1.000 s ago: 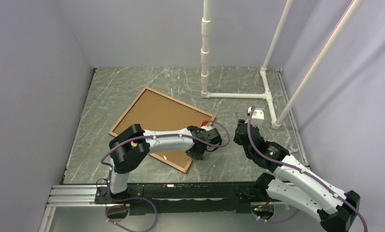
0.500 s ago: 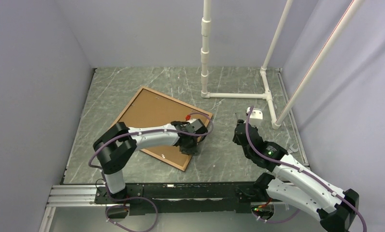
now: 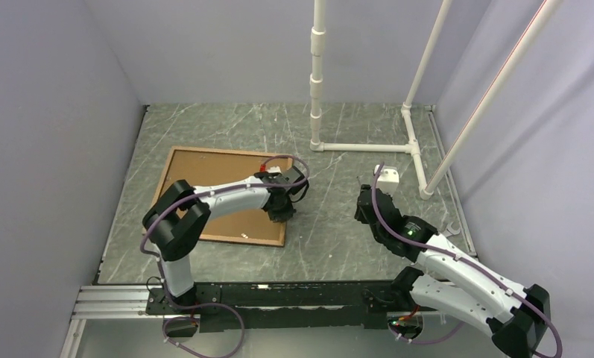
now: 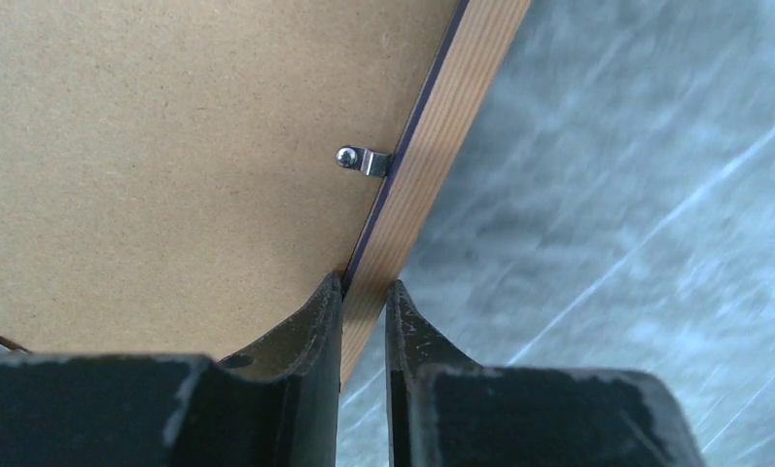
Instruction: Take the photo out of the frame
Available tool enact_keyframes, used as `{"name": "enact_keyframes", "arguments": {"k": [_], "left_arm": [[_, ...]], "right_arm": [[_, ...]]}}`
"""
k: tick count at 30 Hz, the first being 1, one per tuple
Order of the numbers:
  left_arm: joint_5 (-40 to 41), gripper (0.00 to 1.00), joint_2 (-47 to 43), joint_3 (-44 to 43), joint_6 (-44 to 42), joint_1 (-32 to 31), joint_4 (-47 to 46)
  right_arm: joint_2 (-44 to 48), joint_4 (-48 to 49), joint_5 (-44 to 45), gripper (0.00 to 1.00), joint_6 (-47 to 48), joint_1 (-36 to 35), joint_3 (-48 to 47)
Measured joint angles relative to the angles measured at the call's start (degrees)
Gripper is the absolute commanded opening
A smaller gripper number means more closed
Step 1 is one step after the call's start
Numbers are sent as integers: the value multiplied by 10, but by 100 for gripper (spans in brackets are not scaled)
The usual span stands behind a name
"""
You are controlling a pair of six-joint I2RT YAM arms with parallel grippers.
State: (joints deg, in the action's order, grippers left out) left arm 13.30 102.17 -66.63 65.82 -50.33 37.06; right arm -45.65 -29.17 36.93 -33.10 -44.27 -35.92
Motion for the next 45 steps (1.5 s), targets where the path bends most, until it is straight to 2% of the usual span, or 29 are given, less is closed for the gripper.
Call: {"name": "enact_keyframes", "arguments": {"k": [8, 10, 15, 17, 19, 24, 28, 30, 34, 38, 45], "left_arm": [[44, 0, 84, -118, 69, 33, 43], [44, 9, 92, -129, 68, 37, 41], [7, 57, 90, -127, 38, 56, 27], [-17, 67, 72, -110, 18, 66, 8], [-47, 71, 28, -77, 0, 78, -10], [-90, 70, -133, 0, -62, 95, -32], [-101, 62, -252, 60, -117, 97, -46], [-105, 57, -310, 115, -144, 102, -53], [-107, 57, -394, 233, -175, 114, -56], [-113, 45, -433, 297, -194, 121, -59], [-125, 25, -409, 311, -219, 128, -85]], "right_arm": [[-55, 16, -75, 0, 1, 0, 0], [-66, 19, -99, 0, 3, 0, 0], [-80, 33, -137, 0, 12, -2, 0], [-88, 37, -140, 0, 16, -4, 0], [-96, 38, -141, 0, 18, -8, -1], [-124, 43, -131, 0, 20, -42, -9], [-162, 54, -107, 0, 16, -111, -34], [-188, 63, -88, 0, 12, -149, -55], [-242, 95, -69, 0, 5, -196, -93], [-290, 122, -59, 0, 5, -205, -114], [-355, 152, -51, 0, 17, -211, -123]]}}
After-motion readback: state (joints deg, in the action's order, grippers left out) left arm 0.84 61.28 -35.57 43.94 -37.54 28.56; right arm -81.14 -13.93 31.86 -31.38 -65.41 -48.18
